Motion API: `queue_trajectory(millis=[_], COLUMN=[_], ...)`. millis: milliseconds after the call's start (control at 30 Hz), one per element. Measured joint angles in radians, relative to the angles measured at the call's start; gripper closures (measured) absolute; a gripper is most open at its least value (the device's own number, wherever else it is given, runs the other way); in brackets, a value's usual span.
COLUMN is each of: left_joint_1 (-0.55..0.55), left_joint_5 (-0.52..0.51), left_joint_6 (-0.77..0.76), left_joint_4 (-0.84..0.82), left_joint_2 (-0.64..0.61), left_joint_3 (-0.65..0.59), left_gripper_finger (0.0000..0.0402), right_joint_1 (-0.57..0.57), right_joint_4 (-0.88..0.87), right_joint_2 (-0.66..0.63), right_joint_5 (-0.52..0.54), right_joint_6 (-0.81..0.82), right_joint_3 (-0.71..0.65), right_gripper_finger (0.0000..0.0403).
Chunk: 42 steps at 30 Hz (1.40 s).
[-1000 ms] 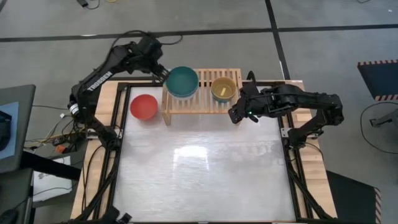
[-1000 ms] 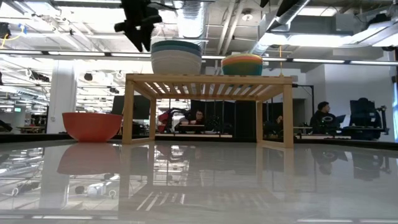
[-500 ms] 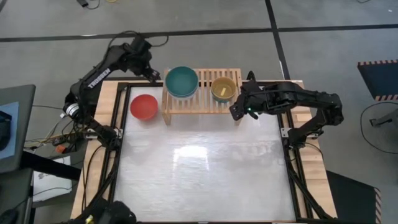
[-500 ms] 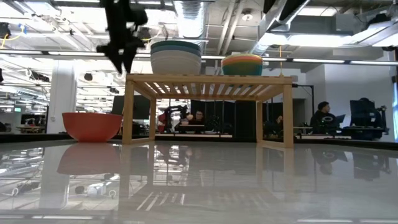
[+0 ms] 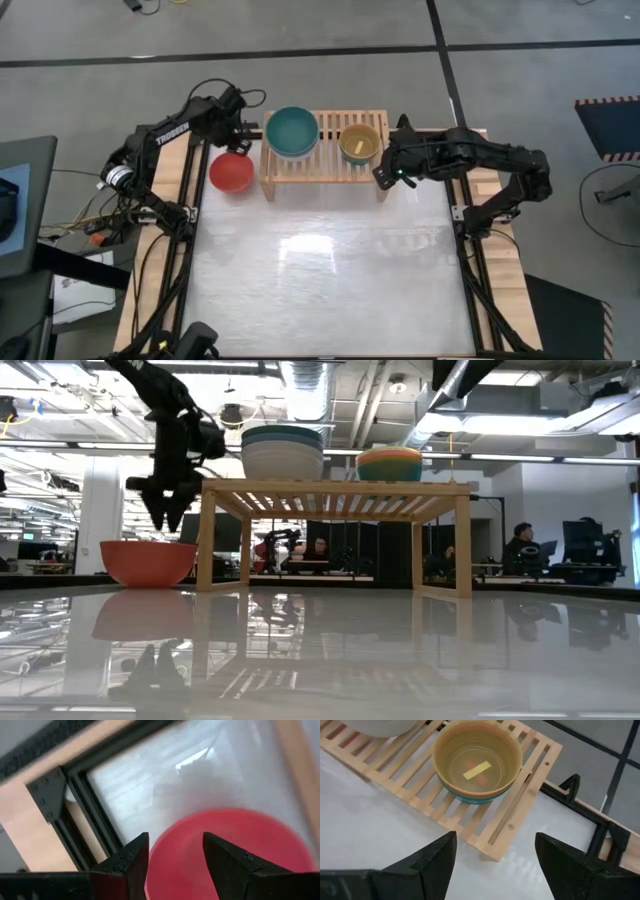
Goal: Place and stack bowls onto a shelf
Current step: Stack the large orange bowl on top of the large green bowl on the shelf
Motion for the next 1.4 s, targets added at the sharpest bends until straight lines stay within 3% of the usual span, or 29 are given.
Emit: queue_trajectory(millis=[233,500,633,933,1100,1400], left_joint_1=[0.050,0.047,0.047,0.047,0.047,0.047], left_joint_5=[0.016,0.002,0.002,0.030,0.045,0.027], left_joint_6=[-0.016,-0.070,-0.068,-0.070,-0.080,-0.122], left_joint_4=[0.053,0.117,0.130,0.208,0.180,0.131], left_joint_2=[0.000,0.000,0.003,0.004,-0.007,-0.240], left_joint_3=[-0.133,-0.142,-0.158,-0.226,-0.206,-0.070], left_gripper_finger=[0.0230,0.0235,0.0266,0.0383,0.0394,0.0401], right_joint_1=[-0.045,-0.073,-0.077,-0.076,-0.076,-0.066], right_joint_4=[-0.001,0.000,0.000,0.000,0.000,0.000], right_joint_2=[0.000,0.000,0.000,0.000,0.000,0.000], right_joint_5=[-0.001,-0.004,-0.004,-0.003,-0.002,0.001], right_joint_6=[-0.043,-0.083,-0.090,-0.113,-0.120,-0.134], right_joint_3=[0.000,0.000,0.000,0.000,0.000,0.000], right_gripper_finger=[0.0108,0.0108,0.0108,0.0108,0.0108,0.0108])
